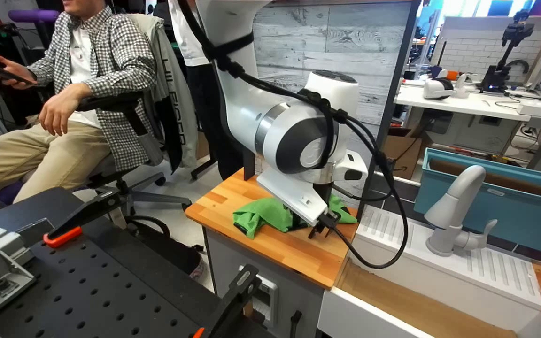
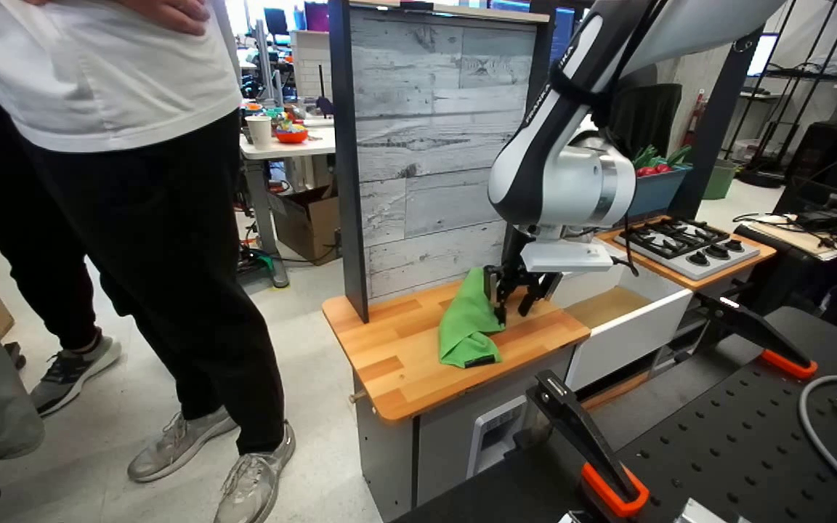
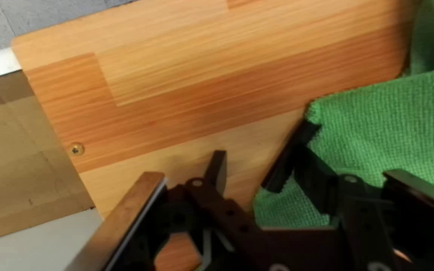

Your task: Unfold the green cloth

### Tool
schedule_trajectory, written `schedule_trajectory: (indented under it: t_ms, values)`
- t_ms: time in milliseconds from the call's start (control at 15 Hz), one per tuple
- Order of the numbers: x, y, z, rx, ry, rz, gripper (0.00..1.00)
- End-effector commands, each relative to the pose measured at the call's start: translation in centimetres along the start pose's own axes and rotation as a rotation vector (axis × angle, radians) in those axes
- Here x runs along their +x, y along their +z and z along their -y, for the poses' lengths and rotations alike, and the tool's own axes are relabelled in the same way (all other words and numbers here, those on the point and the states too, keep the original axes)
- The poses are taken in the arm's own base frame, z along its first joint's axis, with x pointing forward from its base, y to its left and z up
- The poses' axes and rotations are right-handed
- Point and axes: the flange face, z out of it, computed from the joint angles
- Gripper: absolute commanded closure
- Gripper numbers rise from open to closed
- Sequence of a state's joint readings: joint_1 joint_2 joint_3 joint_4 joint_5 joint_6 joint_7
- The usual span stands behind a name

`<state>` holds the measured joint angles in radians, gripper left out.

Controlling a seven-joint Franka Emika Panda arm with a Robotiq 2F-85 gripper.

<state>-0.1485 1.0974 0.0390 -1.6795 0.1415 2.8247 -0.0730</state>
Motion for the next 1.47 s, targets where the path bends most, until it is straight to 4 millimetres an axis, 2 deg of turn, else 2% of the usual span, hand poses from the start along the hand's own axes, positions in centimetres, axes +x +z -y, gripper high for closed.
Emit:
schedule_trajectory:
  t_ms: [0,67,200,533,800,1000,1400]
  values:
    - [0.8,0.6,0.1,-0.018,0.000,-0.006,0.79]
    - [0.8,0.5,0.1,-0.017,0.000,-0.007,0.88]
    - [1.1,0.2,-0.1,-0.013,0.004,-0.011,0.99]
    - [1.2,-1.0,-0.5,0.012,0.009,-0.016,0.99]
    - [1.3,-3.0,0.1,0.047,0.008,-0.040,0.99]
    - [1.6,-5.2,1.6,0.084,-0.009,-0.070,0.99]
    - [1.4,-9.6,6.0,0.149,-0.065,-0.104,0.99]
